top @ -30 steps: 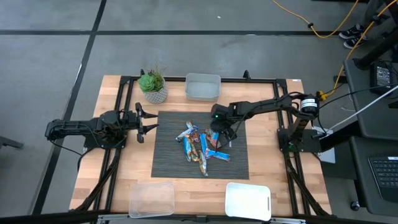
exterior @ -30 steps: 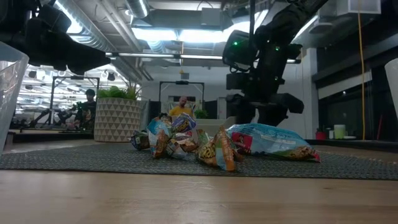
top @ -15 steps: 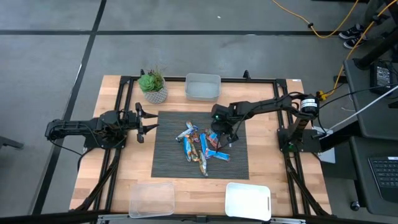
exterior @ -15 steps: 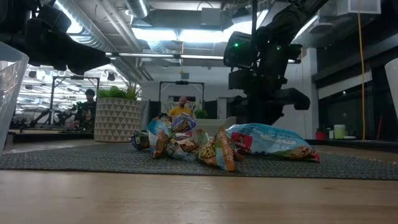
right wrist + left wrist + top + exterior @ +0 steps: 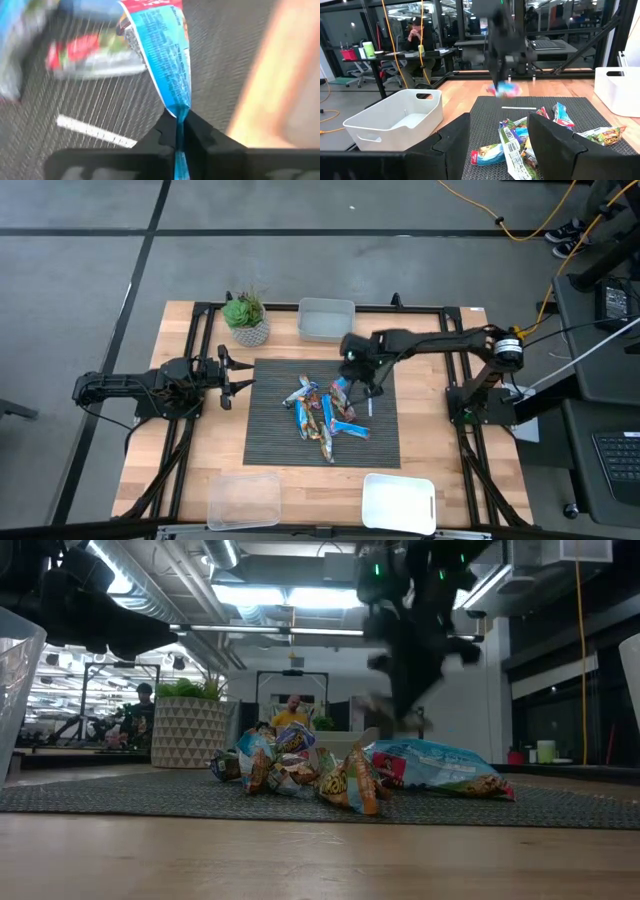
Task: Pick and place Granola Bars by type
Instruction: Put the red granola bar into the gray bin
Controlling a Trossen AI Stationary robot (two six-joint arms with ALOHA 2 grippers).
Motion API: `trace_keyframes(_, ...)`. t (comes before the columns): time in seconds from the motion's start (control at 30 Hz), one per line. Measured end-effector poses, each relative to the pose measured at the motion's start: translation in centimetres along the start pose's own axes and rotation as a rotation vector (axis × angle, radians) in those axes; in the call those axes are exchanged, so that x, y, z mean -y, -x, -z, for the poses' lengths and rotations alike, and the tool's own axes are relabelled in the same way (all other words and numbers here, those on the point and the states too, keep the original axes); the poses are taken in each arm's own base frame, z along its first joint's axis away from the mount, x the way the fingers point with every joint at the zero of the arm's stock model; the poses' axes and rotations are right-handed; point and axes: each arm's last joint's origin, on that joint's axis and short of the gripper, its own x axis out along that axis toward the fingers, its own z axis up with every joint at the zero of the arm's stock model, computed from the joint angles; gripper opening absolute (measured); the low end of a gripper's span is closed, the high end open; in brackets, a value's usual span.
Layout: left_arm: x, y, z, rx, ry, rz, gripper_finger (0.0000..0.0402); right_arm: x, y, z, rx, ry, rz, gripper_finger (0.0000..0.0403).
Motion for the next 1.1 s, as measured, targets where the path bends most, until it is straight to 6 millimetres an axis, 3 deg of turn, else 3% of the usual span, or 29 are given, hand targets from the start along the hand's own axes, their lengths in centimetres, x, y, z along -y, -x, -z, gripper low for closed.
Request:
trace_keyframes(0.27, 0.0, 0.0, 0.0, 0.001, 0.0, 0.0, 0.0189, 2.8, 11.2, -1.9, 0.284, -0.181, 0.181, 0.0034)
trace_keyframes(0.47, 0.0, 0.0, 0.0, 0.0, 0.0, 0.0, 0.0191, 2.7, 18.6, 0.2, 0.46, -0.296, 0.293, 0.0012)
trace_keyframes(0.57, 0.0, 0.0, 0.0, 0.001, 0.0, 0.0, 0.0191, 2.2, 21.0, 1.7, 0.521, -0.343, 0.334, 0.0019)
trace_keyframes(0.77, 0.0, 0.0, 0.0, 0.001, 0.0, 0.0, 0.019, 2.0, 22.4, 2.8, 0.554, -0.395, 0.359, 0.0024)
trace_keyframes(0.93, 0.0, 0.0, 0.0, 0.0, 0.0, 0.0, 0.0191, 2.5, 22.2, 2.7, 0.562, -0.411, 0.368, 0.0012)
trace_keyframes(1.1, 0.0, 0.0, 0.0, 0.0, 0.0, 0.0, 0.0189, 3.8, 22.4, 2.1, 0.643, -0.412, 0.429, 0.0027)
